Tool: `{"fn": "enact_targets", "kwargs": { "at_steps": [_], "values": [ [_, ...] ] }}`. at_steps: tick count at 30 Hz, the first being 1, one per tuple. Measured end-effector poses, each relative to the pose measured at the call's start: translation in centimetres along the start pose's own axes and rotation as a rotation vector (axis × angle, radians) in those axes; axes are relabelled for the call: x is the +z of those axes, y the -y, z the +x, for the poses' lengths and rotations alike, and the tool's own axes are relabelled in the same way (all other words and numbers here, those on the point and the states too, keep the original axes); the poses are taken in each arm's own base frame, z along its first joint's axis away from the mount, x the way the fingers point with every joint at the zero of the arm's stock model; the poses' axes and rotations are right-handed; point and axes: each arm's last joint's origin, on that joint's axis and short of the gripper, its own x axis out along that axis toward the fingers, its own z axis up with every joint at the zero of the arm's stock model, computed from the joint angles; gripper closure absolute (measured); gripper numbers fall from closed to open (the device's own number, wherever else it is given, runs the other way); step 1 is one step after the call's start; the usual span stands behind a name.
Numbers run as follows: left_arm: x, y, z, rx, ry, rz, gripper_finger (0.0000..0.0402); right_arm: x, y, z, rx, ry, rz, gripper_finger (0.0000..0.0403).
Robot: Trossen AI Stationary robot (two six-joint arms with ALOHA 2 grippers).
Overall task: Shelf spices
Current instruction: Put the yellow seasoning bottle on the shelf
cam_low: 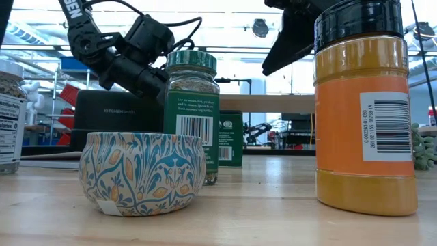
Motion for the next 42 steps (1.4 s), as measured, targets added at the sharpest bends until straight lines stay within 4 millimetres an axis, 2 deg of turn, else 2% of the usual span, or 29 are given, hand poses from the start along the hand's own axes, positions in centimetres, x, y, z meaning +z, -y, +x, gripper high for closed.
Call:
{"fn": "enact_targets", "kwargs": {
  "at_steps": [5, 14, 22, 27, 42],
  "values": [
    [0.0, 0.0, 0.0, 0.000, 0.001, 0.003, 0.0190, -1.4, -0.1, 1.1, 0.005, 0.019, 0.050, 0.0174],
    [0.0, 0.0, 0.0, 0.000, 0.002, 0.010, 0.0192, -3.7, -0.1, 2.5, 0.022, 0.079, 0.098, 0.0174],
    [0.9, 0.0, -0.2, 0.003, 0.073, 0.020, 0.0192, -3.2, 0.0, 2.6, 0.005, 0.151, 0.065, 0.0174],
    [2.0, 0.0, -1.1, 0.004, 0.119, 0.039, 0.0193, -2.7, 0.3, 2.7, -0.002, 0.192, 0.073, 0.0174],
    [7.0, 0.5, -5.8, -0.110, 0.350, 0.073, 0.0194, -1.1, 1.4, 2.7, -0.004, 0.328, 0.077, 0.0174]
  ]
}}
